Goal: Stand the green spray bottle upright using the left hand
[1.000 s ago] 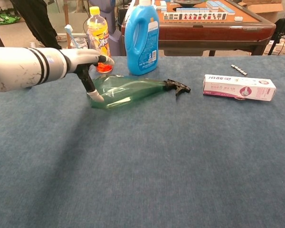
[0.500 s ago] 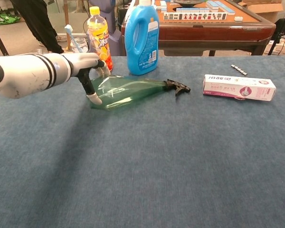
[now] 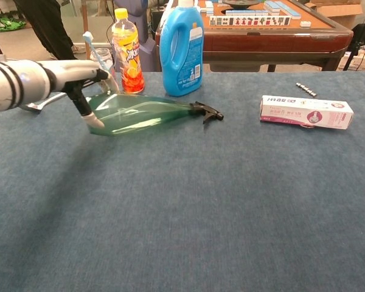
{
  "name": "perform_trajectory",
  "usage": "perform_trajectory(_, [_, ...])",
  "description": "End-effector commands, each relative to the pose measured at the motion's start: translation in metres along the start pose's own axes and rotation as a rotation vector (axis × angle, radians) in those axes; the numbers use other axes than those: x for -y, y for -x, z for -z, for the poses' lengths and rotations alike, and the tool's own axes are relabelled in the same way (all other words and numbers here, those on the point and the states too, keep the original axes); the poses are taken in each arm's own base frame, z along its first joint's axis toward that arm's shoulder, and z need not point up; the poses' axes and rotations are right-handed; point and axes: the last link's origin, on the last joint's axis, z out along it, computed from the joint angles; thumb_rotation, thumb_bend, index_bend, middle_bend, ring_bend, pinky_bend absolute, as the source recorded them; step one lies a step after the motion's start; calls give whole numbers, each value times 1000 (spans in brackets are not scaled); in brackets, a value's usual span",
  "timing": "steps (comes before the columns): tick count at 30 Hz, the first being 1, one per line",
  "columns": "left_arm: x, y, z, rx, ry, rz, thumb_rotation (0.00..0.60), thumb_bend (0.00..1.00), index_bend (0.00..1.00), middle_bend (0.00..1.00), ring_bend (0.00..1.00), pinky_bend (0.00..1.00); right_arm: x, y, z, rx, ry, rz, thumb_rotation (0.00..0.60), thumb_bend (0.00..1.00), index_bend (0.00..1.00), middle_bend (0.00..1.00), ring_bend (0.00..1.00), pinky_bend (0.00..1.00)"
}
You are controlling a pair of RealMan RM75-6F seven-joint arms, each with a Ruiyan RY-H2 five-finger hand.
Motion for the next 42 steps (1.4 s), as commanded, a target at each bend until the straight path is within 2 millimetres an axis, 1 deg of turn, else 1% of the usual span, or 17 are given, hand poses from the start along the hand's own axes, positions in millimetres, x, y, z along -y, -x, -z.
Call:
perform_trajectory(1, [29,2,17,22,8,-25,600,183,303,260,50,0,1,0,-1,0,-4,-1,600,284,239,269,202,254])
perform_trajectory(5, [59,0,34,44,10,-73,600,183,306,260,50,0,3,0,-2,-1,-9,2,600,284,239,269,202,254])
perform_trajectory(8, [76,1,44,77,6,-114,600,183,310,260,50,0,5,0,-2,2,-12,3,600,284,239,268,202,254])
perform_trajectory(11, [85,2,49,99,1,-124,600,182,296,259,50,0,6,1,-2,5,-15,1,600,284,239,269,202,254])
perform_trajectory(13, [86,2,50,106,-1,-117,600,181,240,243,46,0,7,2,-3,5,-18,0,600,284,239,269,201,254])
perform_trajectory(15, [83,0,51,107,6,-103,600,180,163,219,34,0,8,1,-3,4,-20,1,600,284,239,268,202,254])
perform_trajectory(18, [76,-4,52,104,28,-89,600,180,87,203,23,0,7,-1,-2,-1,-18,3,600,284,239,269,202,254])
perform_trajectory(23, [60,-15,55,91,68,-45,600,180,69,150,0,0,5,-2,0,-4,-10,4,600,284,239,269,202,254])
perform_trajectory(26, [50,-19,57,85,88,-29,600,180,66,145,0,0,4,-2,2,-5,-4,2,600,284,239,269,202,254])
perform_trajectory(32, [19,-24,53,62,129,8,600,180,76,145,0,0,3,-2,2,-7,-9,-1,600,284,239,269,202,253])
perform_trajectory(37, [-8,-21,44,77,133,8,600,180,86,145,0,0,3,-2,1,-6,-13,-1,600,285,239,269,202,253])
perform_trajectory(42, [-33,-10,32,82,102,-80,600,179,85,145,0,0,2,-2,1,-3,-12,-4,600,284,239,269,202,254])
